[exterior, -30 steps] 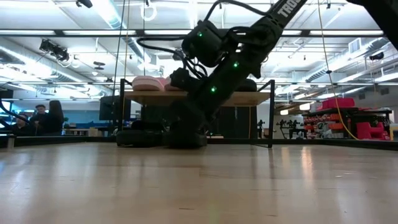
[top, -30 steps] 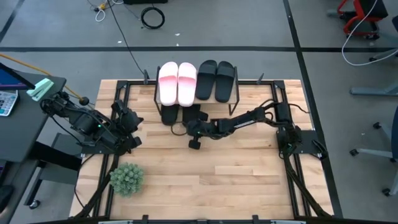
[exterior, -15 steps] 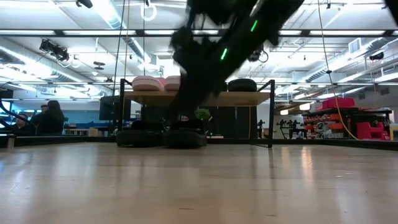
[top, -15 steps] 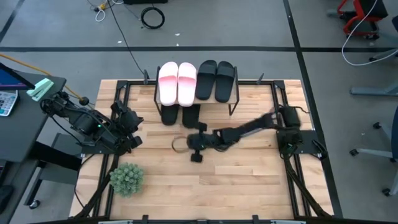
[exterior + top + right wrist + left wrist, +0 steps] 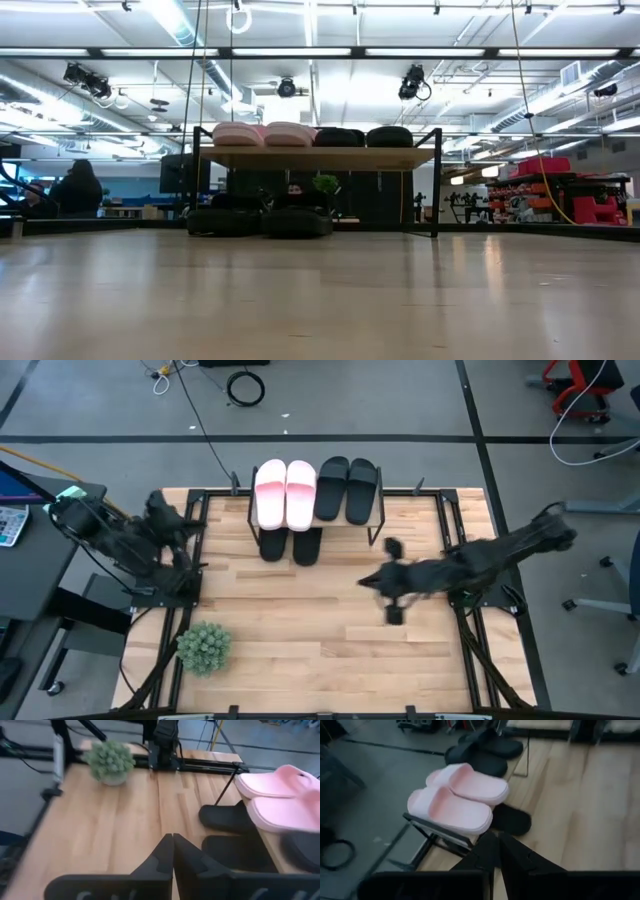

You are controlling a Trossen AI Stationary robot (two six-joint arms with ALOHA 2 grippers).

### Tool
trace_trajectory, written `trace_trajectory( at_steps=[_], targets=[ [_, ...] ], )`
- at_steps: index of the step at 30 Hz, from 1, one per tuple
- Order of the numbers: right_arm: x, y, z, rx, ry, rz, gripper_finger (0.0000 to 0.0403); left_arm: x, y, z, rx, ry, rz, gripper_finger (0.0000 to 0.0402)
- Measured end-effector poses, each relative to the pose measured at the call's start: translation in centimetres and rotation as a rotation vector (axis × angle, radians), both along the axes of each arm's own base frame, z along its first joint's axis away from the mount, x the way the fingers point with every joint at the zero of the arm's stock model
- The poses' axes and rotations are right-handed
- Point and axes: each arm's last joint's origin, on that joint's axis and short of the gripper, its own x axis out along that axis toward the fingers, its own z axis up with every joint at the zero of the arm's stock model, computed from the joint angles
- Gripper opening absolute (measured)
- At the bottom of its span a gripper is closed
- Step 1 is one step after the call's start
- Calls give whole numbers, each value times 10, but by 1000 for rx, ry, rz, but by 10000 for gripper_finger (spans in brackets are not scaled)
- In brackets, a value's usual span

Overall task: Pick and place slides into the shelf
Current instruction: Return to Home Position

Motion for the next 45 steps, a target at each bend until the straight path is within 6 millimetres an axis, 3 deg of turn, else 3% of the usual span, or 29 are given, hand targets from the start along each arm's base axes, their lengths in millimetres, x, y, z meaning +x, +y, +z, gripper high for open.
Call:
trace_trajectory(
  at_steps=[2,5,7,10,13,17,21,27,33,38,42,45],
  targets=[
    [-24,-6,12,30,-21,4,11,-10,6,0,-58,-44,19,29],
    [-51,-16,15,34,-52,13,11,-27,16,-6,-57,-75,17,33],
    [-63,-23,5,44,-84,5,11,-40,25,-14,-96,-153,64,37],
    [-79,-31,-25,52,-116,-1,12,-52,33,-39,-156,-241,95,40],
    [-90,-37,-57,111,-207,6,12,-44,27,-71,-241,-351,44,39],
    [-104,-42,-93,177,-316,124,12,-17,8,-109,-229,-495,-106,32],
    [-127,-58,-101,191,-424,79,14,-2,-1,-129,-127,-599,-191,25],
    [-160,-71,-103,198,-545,105,14,-4,8,-132,-51,-666,-118,26],
    [-177,-76,-116,211,-595,106,15,-1,16,-139,-27,-641,-12,37],
    [-181,-77,-126,205,-608,106,15,2,16,-139,-80,-646,-104,37],
    [-177,-76,-142,257,-558,79,14,6,17,-141,-92,-638,-82,31],
    [-173,-75,-151,290,-539,69,14,14,15,-154,-100,-633,-96,26]
  ],
)
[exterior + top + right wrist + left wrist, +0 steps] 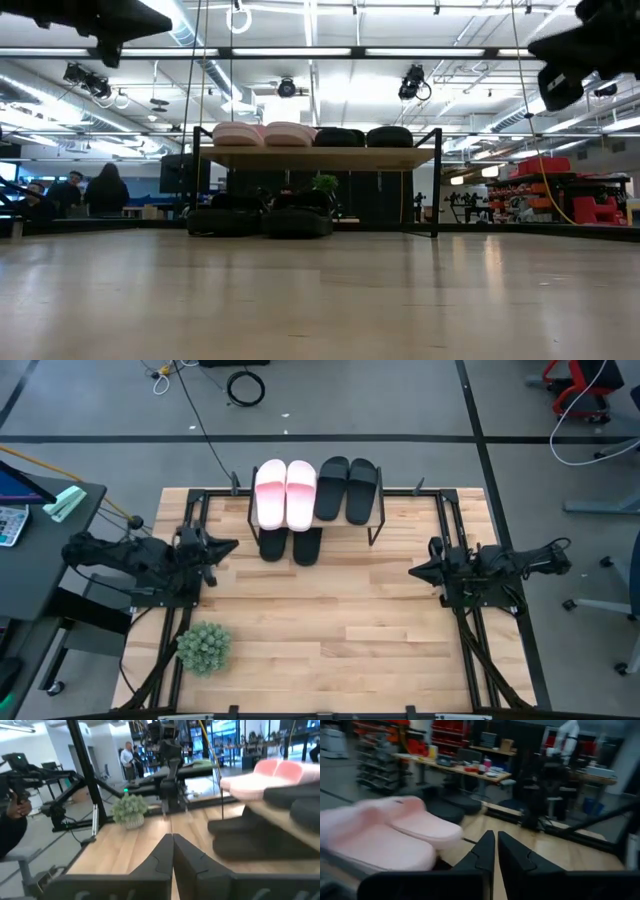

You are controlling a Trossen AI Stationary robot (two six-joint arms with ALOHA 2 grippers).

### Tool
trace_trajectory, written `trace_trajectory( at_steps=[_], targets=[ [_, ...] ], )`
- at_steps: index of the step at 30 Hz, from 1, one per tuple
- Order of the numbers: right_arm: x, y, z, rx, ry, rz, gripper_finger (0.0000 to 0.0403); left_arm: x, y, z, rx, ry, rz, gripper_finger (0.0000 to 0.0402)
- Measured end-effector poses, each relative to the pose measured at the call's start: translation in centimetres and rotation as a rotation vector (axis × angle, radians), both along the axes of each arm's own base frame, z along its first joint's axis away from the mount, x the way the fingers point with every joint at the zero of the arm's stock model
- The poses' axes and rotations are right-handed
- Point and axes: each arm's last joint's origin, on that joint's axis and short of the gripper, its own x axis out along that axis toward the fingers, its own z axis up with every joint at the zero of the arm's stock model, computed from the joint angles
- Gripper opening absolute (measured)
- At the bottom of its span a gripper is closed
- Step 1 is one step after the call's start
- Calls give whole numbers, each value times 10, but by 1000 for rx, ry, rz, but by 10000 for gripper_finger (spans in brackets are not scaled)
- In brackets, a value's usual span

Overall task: Pick and place slides into the shelf
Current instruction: Return to Home Position

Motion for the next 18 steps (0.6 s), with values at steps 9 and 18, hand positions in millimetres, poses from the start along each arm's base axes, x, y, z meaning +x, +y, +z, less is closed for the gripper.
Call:
trace_trajectory(
  at_steps=[9,18],
  targets=[
    [4,1,-16,26,46,0,14,9,-3,-25,31,-78,-66,31],
    [1,1,-7,-19,29,9,14,-20,8,-3,75,-105,-16,38]
  ],
)
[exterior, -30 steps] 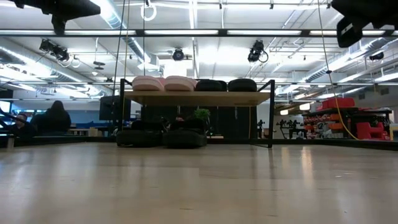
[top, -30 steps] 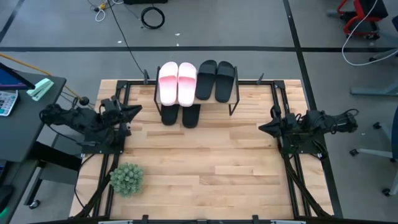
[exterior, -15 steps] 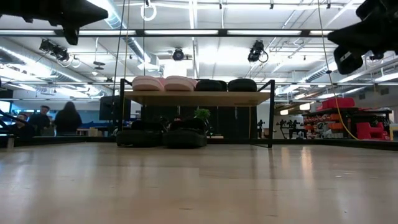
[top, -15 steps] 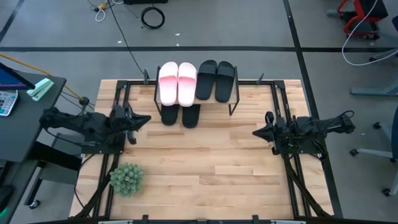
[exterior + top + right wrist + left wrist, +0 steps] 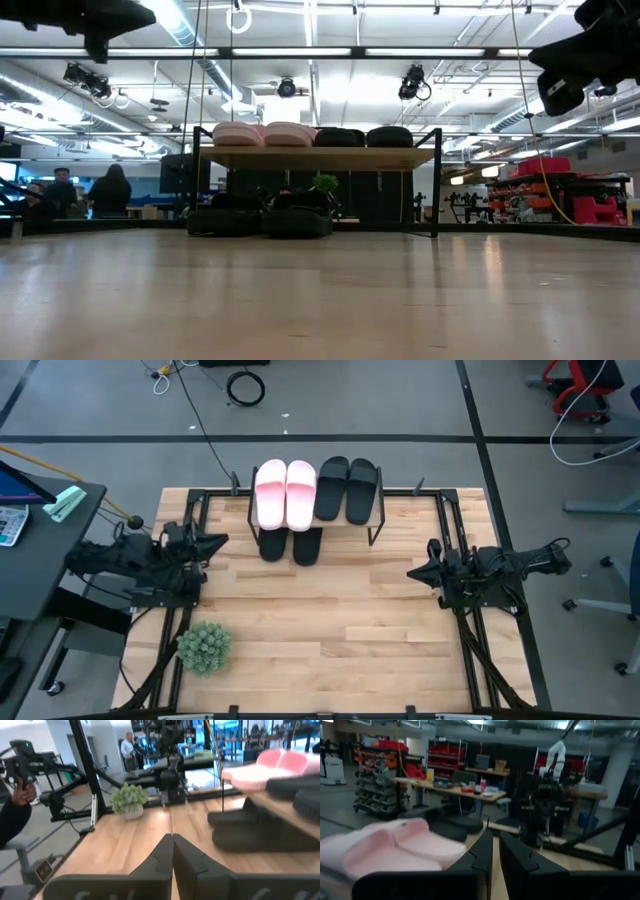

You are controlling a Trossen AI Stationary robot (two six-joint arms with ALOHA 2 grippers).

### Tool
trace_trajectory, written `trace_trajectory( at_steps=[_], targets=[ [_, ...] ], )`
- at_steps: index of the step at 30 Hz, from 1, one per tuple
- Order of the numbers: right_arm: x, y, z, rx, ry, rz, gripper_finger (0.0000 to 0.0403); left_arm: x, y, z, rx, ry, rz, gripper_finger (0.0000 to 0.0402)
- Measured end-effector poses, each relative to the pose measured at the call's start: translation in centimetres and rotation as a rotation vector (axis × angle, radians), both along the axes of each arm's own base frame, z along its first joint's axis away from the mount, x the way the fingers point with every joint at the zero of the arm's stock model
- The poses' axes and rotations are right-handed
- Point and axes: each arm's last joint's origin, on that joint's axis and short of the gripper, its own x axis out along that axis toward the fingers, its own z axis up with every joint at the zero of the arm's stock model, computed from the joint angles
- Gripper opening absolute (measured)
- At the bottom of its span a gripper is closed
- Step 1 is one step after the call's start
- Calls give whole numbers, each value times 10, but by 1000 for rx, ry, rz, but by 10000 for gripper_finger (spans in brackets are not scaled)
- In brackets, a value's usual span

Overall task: Pick and place slides into the shelf
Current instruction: Return to Home Position

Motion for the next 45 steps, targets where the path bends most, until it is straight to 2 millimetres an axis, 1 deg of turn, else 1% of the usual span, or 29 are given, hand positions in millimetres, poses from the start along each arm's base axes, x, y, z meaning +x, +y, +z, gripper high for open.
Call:
trace_trajectory(
  at_steps=[2,4,7,13,17,21,24,34,38,41,45],
  targets=[
    [1,0,-3,14,19,-1,14,-6,1,-4,-12,17,-2,34],
    [1,0,-3,22,16,0,14,-12,2,-6,-47,-4,-4,31],
    [1,0,-3,19,14,-3,14,-14,3,-14,-66,-22,-8,26],
    [1,0,-4,15,15,-12,14,-2,0,-40,-91,30,-10,25],
    [1,0,-4,14,15,-15,16,7,-1,-54,-80,-6,-12,32],
    [1,0,-4,4,22,-16,16,13,-5,-66,-32,15,-81,37],
    [1,0,-5,-22,31,-15,14,13,-5,-67,-31,12,-102,35],
    [1,0,-5,-40,30,-15,15,14,-7,-76,-19,101,-145,21],
    [1,0,-7,-67,48,-12,16,14,-7,-78,-11,126,-144,26],
    [1,0,-10,-70,80,-8,16,14,-7,-84,-28,179,-144,32],
    [1,0,-5,-46,32,-8,14,14,-6,-87,-31,208,-143,36]
  ],
)
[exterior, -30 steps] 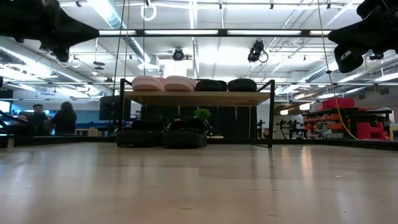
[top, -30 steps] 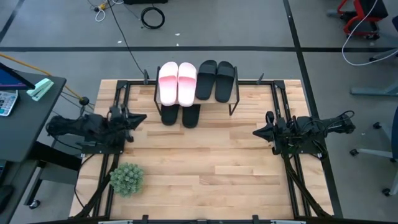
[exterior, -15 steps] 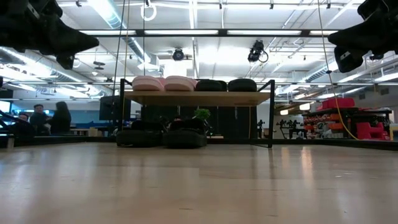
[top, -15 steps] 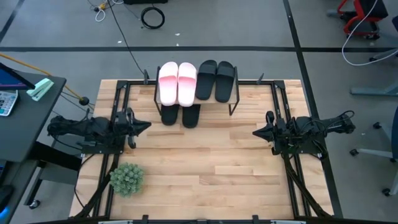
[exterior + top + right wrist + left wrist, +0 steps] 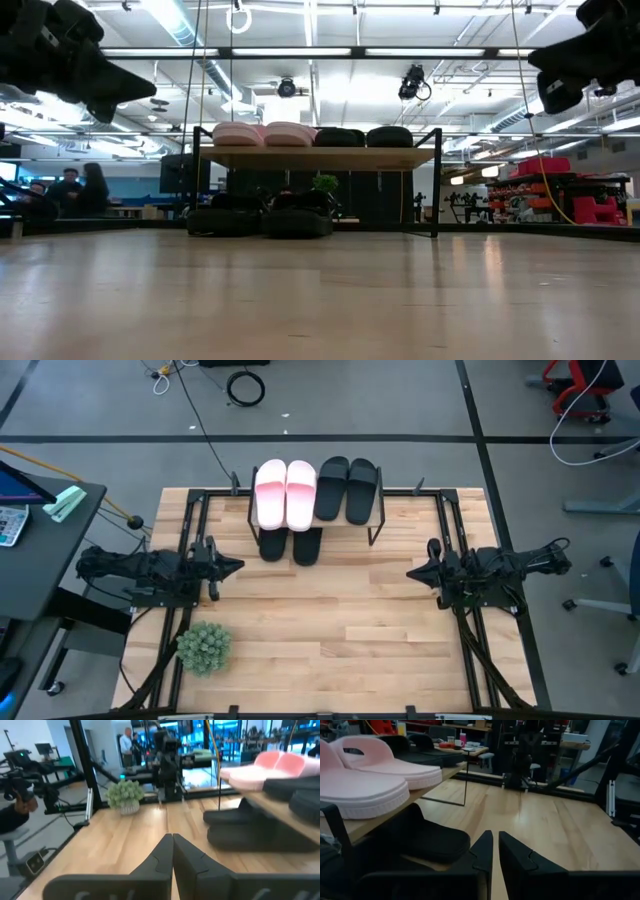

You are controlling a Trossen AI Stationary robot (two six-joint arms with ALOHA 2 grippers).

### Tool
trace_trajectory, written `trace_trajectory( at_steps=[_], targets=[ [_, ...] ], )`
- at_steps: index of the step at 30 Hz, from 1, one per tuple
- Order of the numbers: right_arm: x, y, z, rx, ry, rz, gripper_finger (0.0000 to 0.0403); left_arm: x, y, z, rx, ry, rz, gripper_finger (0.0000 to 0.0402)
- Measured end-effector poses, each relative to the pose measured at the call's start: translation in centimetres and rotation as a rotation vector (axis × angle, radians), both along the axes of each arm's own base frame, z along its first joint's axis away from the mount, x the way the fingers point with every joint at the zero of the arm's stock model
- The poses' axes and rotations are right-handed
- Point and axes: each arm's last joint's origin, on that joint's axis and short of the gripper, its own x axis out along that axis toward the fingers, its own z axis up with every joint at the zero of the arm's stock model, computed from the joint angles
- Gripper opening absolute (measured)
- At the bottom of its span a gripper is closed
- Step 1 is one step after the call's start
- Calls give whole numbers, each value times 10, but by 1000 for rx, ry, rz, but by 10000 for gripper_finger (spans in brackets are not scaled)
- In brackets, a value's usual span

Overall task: Pick and place slides into the shelf
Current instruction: Return to Home Position

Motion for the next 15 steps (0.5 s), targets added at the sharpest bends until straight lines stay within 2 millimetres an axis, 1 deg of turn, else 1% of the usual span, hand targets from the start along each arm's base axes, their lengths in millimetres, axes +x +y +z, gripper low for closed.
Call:
trace_trajectory(
  at_steps=[3,5,10,15],
  targets=[
    [1,0,3,-22,-48,4,14,0,0,0,8,0,-1,33],
    [3,1,2,-38,-88,10,15,0,0,0,1,-1,0,30],
    [7,3,-15,-18,-70,34,15,0,0,0,5,0,-1,22],
    [10,3,-24,32,-43,34,14,0,0,0,12,4,-2,24]
  ],
)
